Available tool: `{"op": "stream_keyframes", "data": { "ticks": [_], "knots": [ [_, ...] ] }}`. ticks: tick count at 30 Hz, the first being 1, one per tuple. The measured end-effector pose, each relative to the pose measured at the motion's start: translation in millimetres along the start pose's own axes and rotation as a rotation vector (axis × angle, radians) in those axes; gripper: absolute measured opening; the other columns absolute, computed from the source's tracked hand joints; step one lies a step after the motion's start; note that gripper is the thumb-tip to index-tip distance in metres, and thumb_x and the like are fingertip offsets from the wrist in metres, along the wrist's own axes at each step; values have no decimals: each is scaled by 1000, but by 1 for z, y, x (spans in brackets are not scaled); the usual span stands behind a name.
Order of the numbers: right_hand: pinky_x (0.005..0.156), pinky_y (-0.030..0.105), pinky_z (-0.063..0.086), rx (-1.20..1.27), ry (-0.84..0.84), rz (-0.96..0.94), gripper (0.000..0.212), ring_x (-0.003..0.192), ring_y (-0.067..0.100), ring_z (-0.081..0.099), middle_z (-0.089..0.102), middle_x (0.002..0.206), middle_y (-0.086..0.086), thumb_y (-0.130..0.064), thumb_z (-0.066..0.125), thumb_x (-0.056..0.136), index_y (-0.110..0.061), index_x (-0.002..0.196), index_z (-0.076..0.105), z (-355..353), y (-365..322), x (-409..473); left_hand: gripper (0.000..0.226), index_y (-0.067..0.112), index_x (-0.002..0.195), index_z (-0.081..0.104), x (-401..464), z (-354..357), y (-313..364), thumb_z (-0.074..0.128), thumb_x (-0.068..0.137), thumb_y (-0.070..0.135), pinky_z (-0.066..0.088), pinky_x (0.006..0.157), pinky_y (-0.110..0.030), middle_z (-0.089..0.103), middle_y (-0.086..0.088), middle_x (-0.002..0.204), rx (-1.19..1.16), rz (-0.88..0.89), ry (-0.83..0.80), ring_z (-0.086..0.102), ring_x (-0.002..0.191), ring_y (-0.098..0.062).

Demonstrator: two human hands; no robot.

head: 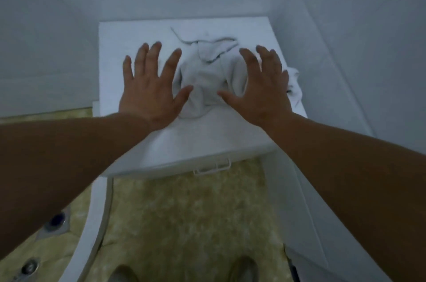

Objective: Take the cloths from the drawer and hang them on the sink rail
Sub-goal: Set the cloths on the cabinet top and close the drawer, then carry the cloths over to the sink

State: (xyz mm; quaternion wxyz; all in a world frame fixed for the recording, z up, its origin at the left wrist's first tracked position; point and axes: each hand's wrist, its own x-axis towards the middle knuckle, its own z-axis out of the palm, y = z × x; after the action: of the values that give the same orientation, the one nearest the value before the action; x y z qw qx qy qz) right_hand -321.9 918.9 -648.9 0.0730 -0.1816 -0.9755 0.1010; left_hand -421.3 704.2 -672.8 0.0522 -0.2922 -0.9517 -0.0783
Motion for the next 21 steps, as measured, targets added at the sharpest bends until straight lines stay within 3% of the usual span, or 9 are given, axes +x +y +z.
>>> {"op": "stream_keyframes", "data": {
  "ticks": [5,9,12,17,21],
  "knots": [
    [114,67,11,105,-134,208,102,151,32,-8,-4,165,1,-81,58,71,-45,153,7,-7,9,37,80,33,153,-1,32,18,12,8,86,76,2,116,-59,0,-11,162,21,-9,-65,-9,148,-30],
    [117,61,17,273,-195,344,109,150,36,5,0,165,6,-80,65,65,-49,152,7,6,23,51,83,39,151,-7,48,42,18,11,82,81,0,116,-58,-5,-7,163,-12,16,-99,-14,148,-27],
    [117,57,21,275,-231,323,112,148,37,17,9,163,8,-82,66,60,-50,150,9,25,30,57,84,41,151,-8,58,58,24,13,80,82,-1,118,-54,-9,-2,163,-87,36,-144,-14,148,-25],
    [111,60,29,228,-206,229,113,141,37,29,27,158,7,-84,56,52,-47,150,14,46,29,61,89,32,153,5,66,71,28,16,79,79,15,118,-46,13,-7,162,-164,75,-114,13,147,-25],
    [107,57,36,376,-155,151,97,132,35,40,39,146,7,-61,67,60,-40,147,30,50,21,60,84,22,145,34,67,67,40,30,78,72,31,106,-45,38,-13,146,-244,65,-33,38,130,-32]
  ]
}}
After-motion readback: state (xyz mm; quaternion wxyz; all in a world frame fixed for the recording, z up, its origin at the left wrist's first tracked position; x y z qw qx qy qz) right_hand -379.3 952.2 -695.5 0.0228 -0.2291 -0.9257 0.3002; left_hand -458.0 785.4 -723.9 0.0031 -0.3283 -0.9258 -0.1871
